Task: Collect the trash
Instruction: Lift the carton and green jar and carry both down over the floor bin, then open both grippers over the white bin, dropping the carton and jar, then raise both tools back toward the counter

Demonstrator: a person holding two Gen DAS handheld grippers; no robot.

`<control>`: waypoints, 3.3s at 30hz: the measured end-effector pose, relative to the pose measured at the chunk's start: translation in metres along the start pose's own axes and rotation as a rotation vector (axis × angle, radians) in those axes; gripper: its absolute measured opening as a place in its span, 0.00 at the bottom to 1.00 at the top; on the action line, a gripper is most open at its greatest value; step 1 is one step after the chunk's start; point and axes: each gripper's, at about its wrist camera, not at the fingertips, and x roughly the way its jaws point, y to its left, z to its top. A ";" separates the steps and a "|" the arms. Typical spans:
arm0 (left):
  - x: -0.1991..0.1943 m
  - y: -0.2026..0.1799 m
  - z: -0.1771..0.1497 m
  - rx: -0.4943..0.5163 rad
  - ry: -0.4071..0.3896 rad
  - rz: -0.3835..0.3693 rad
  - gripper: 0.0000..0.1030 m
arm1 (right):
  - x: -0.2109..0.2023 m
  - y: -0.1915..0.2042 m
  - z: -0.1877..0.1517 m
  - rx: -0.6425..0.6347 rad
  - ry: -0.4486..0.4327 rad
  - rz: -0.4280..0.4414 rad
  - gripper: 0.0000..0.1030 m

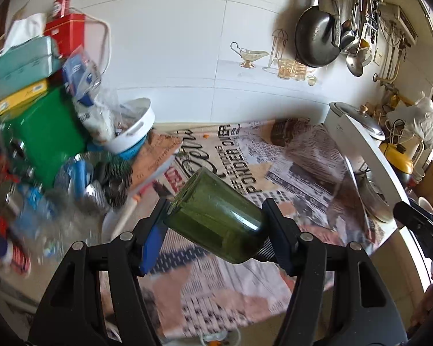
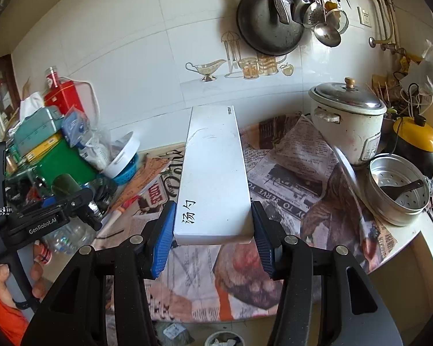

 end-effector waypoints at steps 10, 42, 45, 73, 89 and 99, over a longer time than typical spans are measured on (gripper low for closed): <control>-0.050 -0.059 -0.084 -0.121 0.033 0.072 0.62 | -0.064 -0.045 -0.054 -0.080 0.062 0.080 0.46; 0.065 -0.040 -0.355 -0.138 0.514 0.109 0.62 | 0.023 -0.058 -0.303 -0.006 0.604 0.058 0.46; 0.103 -0.027 -0.389 -0.116 0.540 0.101 0.62 | 0.064 -0.059 -0.348 0.012 0.650 0.036 0.46; 0.247 0.019 -0.532 -0.136 0.718 0.061 0.66 | 0.231 -0.057 -0.488 -0.097 0.795 0.072 0.51; -0.033 -0.063 -0.293 -0.144 0.362 0.130 0.66 | 0.005 -0.042 -0.220 -0.091 0.462 0.126 0.51; -0.247 -0.111 -0.193 -0.046 -0.059 0.057 0.71 | -0.190 -0.008 -0.125 -0.080 0.044 0.213 0.51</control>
